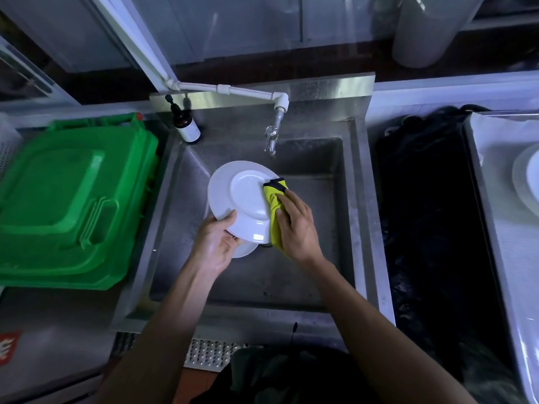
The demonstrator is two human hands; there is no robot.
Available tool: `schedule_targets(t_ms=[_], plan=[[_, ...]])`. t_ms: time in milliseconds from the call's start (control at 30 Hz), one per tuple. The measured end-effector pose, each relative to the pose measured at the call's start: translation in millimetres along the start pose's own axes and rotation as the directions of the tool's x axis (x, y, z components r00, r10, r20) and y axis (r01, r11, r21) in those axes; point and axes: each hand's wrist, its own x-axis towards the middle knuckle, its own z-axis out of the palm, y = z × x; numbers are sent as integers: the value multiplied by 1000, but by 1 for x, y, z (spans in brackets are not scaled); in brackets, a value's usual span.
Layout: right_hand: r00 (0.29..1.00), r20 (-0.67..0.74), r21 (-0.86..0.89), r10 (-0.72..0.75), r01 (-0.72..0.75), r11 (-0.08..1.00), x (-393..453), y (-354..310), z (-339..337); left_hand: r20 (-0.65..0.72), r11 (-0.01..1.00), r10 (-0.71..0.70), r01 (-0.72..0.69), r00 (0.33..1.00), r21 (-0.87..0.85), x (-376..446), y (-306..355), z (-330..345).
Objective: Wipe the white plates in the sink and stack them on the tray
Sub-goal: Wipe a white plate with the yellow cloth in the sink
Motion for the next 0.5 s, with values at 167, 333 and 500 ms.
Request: schedule_targets(t_ms=[167,333,500], plan=[[999,44,-29,32,-31,999,13,6,-12,65,995,-47,41,997,93,-5,-1,-9],[998,36,-56,53,-51,997,21,4,-21,100,982,-103,85,990,166,-8,-5,-11],[999,20,-68,46,-45,997,29,2,-29,191,955,-153,95,970,282,-9,-3,-14]])
